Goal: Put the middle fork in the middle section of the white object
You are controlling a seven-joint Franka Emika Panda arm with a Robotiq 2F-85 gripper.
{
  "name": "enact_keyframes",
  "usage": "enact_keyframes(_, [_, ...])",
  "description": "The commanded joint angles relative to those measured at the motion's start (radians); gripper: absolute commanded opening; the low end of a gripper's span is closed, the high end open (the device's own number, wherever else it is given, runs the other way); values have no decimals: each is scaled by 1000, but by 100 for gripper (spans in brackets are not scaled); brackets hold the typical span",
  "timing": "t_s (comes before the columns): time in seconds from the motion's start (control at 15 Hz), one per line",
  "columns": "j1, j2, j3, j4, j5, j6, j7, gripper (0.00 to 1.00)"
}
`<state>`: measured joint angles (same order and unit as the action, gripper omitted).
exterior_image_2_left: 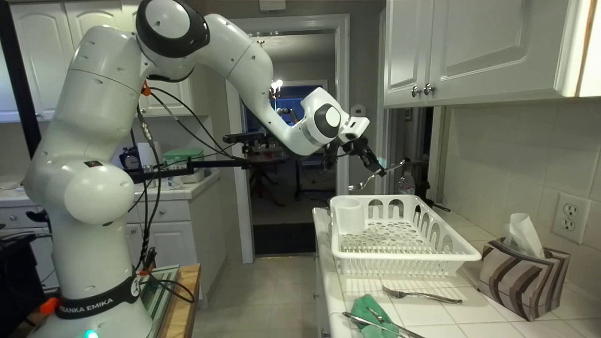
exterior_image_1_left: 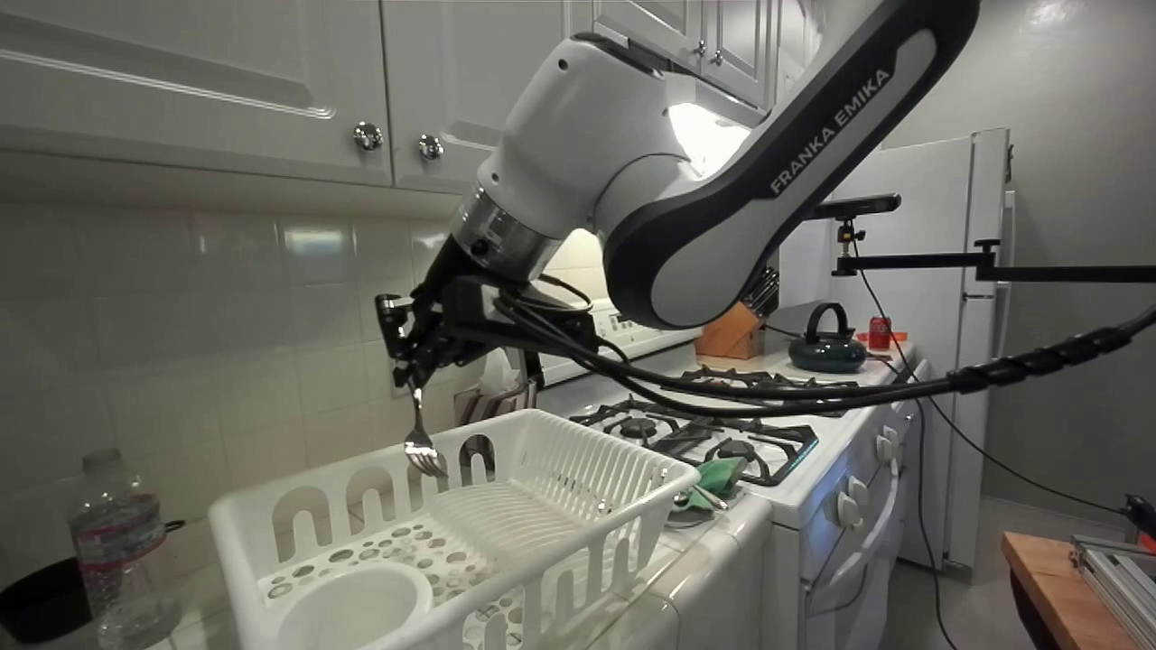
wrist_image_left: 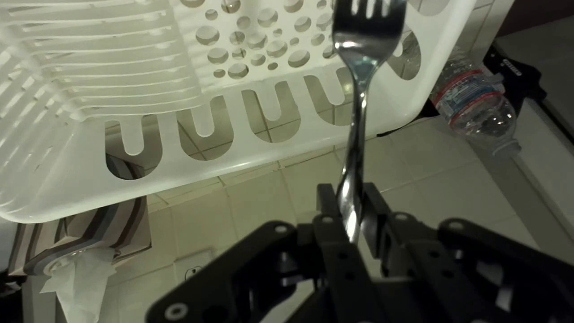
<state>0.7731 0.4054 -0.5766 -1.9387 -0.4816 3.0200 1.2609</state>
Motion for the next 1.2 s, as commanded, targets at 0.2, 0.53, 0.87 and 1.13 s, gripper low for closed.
enact_keyframes(0.2, [220,140,-235,82,-68,56,180,4])
enact_keyframes(0.53, [317,201,-326,77,-47,70,199,4])
enact_keyframes(0.87, [402,274,-418,70,76,93,148,4])
enact_keyframes(1.13, [424,319,-433,70,198,116,93,4])
